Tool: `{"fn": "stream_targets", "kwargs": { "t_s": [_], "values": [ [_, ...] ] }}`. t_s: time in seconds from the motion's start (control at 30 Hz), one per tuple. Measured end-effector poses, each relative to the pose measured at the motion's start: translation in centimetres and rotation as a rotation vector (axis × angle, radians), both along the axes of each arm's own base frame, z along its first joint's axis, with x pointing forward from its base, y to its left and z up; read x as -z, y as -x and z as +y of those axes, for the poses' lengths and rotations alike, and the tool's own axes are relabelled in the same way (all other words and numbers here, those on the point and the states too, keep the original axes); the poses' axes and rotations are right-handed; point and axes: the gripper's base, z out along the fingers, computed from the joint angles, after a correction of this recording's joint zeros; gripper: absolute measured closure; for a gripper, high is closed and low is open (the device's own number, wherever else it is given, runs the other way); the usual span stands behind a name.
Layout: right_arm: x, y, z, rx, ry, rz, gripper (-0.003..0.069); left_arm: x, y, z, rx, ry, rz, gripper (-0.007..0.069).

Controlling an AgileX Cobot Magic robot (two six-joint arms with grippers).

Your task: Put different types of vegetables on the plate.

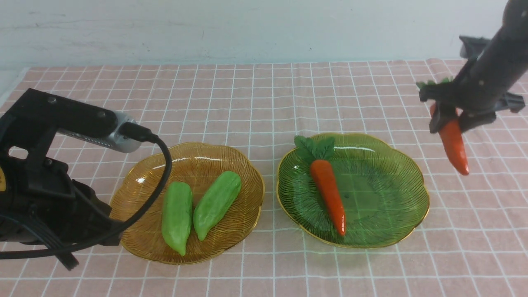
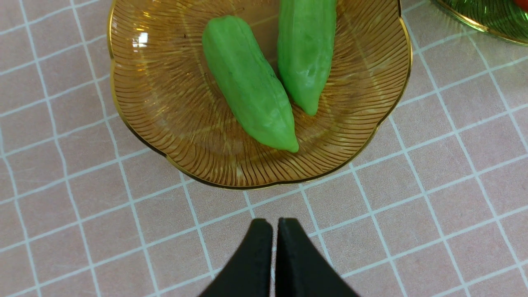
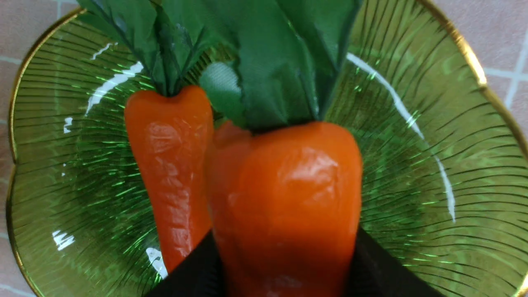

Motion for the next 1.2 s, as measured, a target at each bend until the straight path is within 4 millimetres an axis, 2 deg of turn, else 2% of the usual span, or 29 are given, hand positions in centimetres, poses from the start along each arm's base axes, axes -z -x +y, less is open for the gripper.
{"fn": "stream_targets", "kwargs": {
  "t_s": [0.17, 0.37, 0.5, 0.63, 0.73, 0.8, 0.87, 0.9, 0.97, 1.03, 1.07, 1.13, 1.2],
  "values": [
    [0.2, -0.1, -0.1, 0.015, 0.022, 0.003, 0.0171, 0.0, 0.0, 0.0, 0.000, 0.001, -0.002, 0.0627],
    [-1.2, 0.2, -0.3, 0.004, 0.024, -0.032, 0.0116, 0.0, 0.0, 0.0, 0.000, 0.001, -0.002, 0.0627],
    [-4.3, 1.2, -0.5, -0.011, 0.009, -0.105, 0.0130, 0.0, 0.0, 0.0, -0.001, 0.000, 0.003, 0.0627],
    [-10.1, 4.1, -1.4, -0.012, -0.015, -0.235, 0.0216, 0.1, 0.1, 0.1, -0.003, -0.005, 0.020, 0.0627],
    [-14.5, 7.9, -2.5, -0.012, -0.026, -0.339, 0.0326, 0.1, 0.2, 0.1, -0.005, -0.005, 0.022, 0.0627],
    [-17.5, 12.2, -3.8, -0.011, -0.022, -0.419, 0.0446, 0.1, 0.2, 0.1, -0.005, -0.005, 0.022, 0.0627],
    [-18.9, 16.5, -5.1, -0.008, -0.015, -0.481, 0.0553, 0.1, 0.1, 0.1, -0.005, -0.004, 0.021, 0.0627],
    [-19.0, 18.3, -5.7, 0.001, -0.013, -0.525, 0.0604, 0.1, 0.1, 0.0, -0.005, -0.003, 0.019, 0.0627],
    [-19.7, 21.9, -6.9, 0.023, -0.030, -0.669, 0.0648, 0.1, 0.1, 0.0, -0.005, -0.002, 0.015, 0.0627],
    [-19.2, 25.7, -8.1, 0.052, -0.062, -0.846, 0.0667, 0.0, 0.0, 0.0, -0.005, 0.003, 0.001, 0.0627],
    [-18.3, 28.0, -8.8, 0.071, -0.090, -0.960, 0.0671, -0.1, -0.1, 0.0, -0.005, 0.008, -0.011, 0.0627],
    [-16.0, 31.9, -9.9, 0.109, -0.151, -1.185, 0.0674, -0.2, -0.2, -0.1, -0.006, 0.015, -0.029, 0.0627],
    [-12.9, 35.2, -10.9, 0.135, -0.193, -1.339, 0.0674, -0.3, -0.3, -0.1, -0.006, 0.020, -0.042, 0.0627]
  ]
}}
